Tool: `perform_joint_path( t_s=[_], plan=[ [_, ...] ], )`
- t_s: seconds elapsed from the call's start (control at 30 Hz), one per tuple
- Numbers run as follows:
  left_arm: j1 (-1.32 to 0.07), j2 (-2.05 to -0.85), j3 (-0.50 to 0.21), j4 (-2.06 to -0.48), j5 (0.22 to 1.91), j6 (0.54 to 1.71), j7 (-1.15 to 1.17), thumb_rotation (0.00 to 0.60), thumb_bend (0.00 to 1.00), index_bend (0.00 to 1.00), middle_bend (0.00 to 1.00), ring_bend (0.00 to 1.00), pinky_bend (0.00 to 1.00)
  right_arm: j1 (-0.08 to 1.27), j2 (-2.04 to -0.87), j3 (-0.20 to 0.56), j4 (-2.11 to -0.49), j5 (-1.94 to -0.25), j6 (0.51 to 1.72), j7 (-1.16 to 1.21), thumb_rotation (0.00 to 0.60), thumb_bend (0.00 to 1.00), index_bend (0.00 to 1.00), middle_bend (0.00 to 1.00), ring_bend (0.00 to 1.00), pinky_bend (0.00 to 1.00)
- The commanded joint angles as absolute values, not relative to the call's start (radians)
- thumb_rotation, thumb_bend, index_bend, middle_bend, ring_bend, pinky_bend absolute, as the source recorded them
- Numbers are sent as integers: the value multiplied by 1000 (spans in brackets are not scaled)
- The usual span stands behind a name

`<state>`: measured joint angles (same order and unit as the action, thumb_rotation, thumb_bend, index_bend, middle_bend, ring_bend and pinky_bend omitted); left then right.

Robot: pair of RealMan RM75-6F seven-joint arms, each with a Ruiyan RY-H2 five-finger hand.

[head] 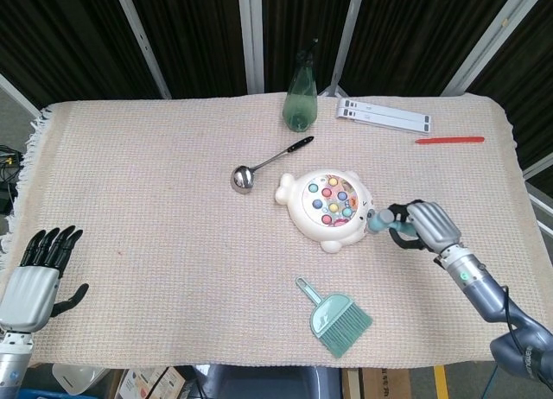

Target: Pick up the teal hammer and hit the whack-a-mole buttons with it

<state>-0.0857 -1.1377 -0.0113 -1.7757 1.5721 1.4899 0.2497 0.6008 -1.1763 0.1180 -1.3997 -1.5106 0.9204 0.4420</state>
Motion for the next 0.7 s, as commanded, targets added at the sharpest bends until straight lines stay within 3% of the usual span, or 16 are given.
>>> perform_joint_path(
  t_s=[0.03,0.4,0.7],
  plan=[
    [-87,-1140,-11,-1770,1567,1486,244,600,260,0,16,0,0,670,-1158,159,-1459,-1492,853,370,600,837,964,795,627,355],
    [-94,-1143,-14,-1743,1545,1467,218,600,261,0,16,0,0,803,-1261,204,-1399,-1346,690,151,600,845,991,810,645,355],
    [-100,-1148,-15,-1735,1534,1454,212,600,261,0,15,0,0,820,-1287,197,-1358,-1263,673,52,600,856,1000,821,652,355]
  ],
)
